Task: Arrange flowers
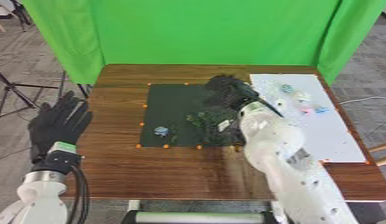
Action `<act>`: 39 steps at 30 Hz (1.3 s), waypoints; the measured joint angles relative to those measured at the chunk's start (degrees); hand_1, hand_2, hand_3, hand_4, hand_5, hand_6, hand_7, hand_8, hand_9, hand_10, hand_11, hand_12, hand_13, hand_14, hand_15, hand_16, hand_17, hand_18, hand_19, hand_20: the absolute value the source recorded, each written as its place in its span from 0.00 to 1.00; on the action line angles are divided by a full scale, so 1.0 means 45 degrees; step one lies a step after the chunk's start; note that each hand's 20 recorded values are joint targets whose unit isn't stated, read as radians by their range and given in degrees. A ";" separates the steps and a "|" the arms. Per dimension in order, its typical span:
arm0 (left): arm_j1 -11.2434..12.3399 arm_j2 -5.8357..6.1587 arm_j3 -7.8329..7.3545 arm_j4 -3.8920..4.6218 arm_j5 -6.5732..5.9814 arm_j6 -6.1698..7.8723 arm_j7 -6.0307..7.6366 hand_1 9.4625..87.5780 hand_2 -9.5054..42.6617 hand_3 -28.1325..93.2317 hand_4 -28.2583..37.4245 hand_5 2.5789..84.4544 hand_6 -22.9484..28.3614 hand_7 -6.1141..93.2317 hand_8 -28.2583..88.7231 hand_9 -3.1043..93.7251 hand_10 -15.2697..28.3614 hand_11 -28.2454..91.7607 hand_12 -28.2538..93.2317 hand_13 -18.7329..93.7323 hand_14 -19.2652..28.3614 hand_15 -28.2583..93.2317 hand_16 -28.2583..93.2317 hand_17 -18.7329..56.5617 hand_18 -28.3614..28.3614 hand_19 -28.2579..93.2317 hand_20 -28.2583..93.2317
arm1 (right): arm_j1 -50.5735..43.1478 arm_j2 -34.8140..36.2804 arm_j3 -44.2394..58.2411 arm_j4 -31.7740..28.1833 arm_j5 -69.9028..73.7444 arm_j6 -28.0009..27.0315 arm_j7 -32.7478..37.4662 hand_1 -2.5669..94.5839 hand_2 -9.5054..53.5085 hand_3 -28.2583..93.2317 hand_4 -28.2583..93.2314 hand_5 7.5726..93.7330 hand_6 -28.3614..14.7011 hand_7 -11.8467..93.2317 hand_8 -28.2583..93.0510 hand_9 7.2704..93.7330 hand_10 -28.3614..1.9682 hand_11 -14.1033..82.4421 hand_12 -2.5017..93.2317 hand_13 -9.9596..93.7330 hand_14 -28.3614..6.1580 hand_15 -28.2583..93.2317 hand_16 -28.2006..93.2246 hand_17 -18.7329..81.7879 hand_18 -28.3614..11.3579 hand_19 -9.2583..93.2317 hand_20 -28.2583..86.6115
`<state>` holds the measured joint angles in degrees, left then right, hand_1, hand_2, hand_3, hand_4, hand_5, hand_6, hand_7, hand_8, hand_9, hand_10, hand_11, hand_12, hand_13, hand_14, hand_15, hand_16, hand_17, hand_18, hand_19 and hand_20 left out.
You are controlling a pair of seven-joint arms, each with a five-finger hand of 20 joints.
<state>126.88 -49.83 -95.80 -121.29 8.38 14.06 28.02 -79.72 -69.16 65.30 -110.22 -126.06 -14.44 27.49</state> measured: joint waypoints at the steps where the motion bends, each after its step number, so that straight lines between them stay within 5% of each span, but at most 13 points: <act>1: 0.0162 0.0000 -0.0141 -0.0041 -0.0002 0.0002 0.0044 0.25 0.32 0.84 0.02 0.44 0.55 0.19 0.16 0.34 0.61 0.38 0.31 0.35 0.67 0.49 0.17 0.19 0.72 0.51 0.30 | 0.0000 0.0275 0.0392 0.0104 0.0196 0.0019 0.0083 0.45 0.00 0.88 0.00 0.47 0.53 0.26 0.14 0.45 0.45 0.25 0.18 0.67 0.45 0.74 0.43 0.54 0.17 0.96 0.58; 12: 0.0595 0.0029 -0.0393 -0.0136 -0.0066 0.0003 0.0377 0.22 0.37 0.83 0.00 0.44 0.55 0.19 0.16 0.34 0.61 0.38 0.31 0.36 0.68 0.49 0.17 0.19 0.72 0.50 0.30 | -0.0710 0.2838 0.3496 0.0514 -0.0641 -0.0021 0.2527 0.47 0.00 0.88 0.00 0.45 0.50 0.25 0.14 0.43 0.44 0.23 0.17 0.67 0.45 0.74 0.42 0.54 0.16 0.96 0.58; 29: 0.0585 0.0149 -0.0308 -0.0170 -0.0261 0.0014 0.0687 0.22 0.37 0.84 0.00 0.45 0.55 0.19 0.16 0.34 0.61 0.38 0.31 0.35 0.67 0.49 0.17 0.19 0.72 0.50 0.31 | -0.0127 0.3260 0.2891 0.2774 -0.0751 -0.1153 0.2860 0.54 0.00 0.85 0.00 0.46 0.52 0.25 0.14 0.43 0.50 0.24 0.14 0.70 0.57 0.66 0.49 0.55 0.18 0.96 0.55; 39: 0.0589 0.0265 -0.0183 -0.0206 -0.0428 0.0058 0.0867 0.22 0.37 0.84 0.00 0.45 0.55 0.19 0.16 0.34 0.61 0.38 0.31 0.35 0.67 0.48 0.17 0.19 0.72 0.50 0.31 | 0.0085 0.3226 0.2629 0.3829 -0.0586 -0.1083 0.3315 0.63 0.00 0.80 0.00 0.57 0.63 0.30 0.12 0.60 0.58 0.28 0.16 0.75 0.66 0.61 0.54 0.57 0.20 0.97 0.55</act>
<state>129.53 -48.63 -96.62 -122.21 6.45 14.32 31.92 -79.34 -54.64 77.13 -92.99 -128.70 -19.32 42.41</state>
